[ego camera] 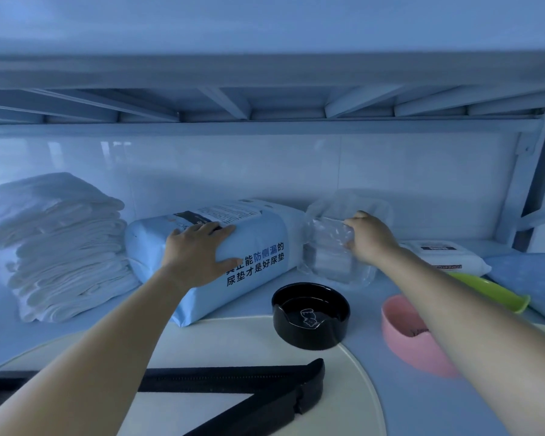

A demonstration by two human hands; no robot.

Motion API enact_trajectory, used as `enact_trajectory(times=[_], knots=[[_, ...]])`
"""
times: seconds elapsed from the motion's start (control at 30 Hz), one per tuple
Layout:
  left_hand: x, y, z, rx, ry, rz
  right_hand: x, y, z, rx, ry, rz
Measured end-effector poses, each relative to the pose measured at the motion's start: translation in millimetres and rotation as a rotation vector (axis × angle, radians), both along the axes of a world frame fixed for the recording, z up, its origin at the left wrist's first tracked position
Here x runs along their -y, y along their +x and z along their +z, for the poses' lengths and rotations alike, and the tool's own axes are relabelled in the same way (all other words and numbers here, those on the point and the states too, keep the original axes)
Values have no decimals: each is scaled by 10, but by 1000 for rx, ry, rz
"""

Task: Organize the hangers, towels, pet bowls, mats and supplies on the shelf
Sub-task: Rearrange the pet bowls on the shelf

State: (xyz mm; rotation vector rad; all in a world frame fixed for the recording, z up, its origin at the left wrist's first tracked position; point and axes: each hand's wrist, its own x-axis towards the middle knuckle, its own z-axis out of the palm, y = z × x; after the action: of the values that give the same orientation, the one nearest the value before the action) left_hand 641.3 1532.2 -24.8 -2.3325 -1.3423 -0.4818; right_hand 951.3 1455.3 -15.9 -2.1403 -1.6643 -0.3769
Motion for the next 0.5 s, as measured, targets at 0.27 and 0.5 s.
enact_trajectory(times=[0.27, 0.5], knots=[[31, 41, -38, 65, -10, 34, 155, 310, 79, 16, -43, 105], [94, 111, -7, 69, -35, 100, 278, 584, 74, -16, -36, 188]])
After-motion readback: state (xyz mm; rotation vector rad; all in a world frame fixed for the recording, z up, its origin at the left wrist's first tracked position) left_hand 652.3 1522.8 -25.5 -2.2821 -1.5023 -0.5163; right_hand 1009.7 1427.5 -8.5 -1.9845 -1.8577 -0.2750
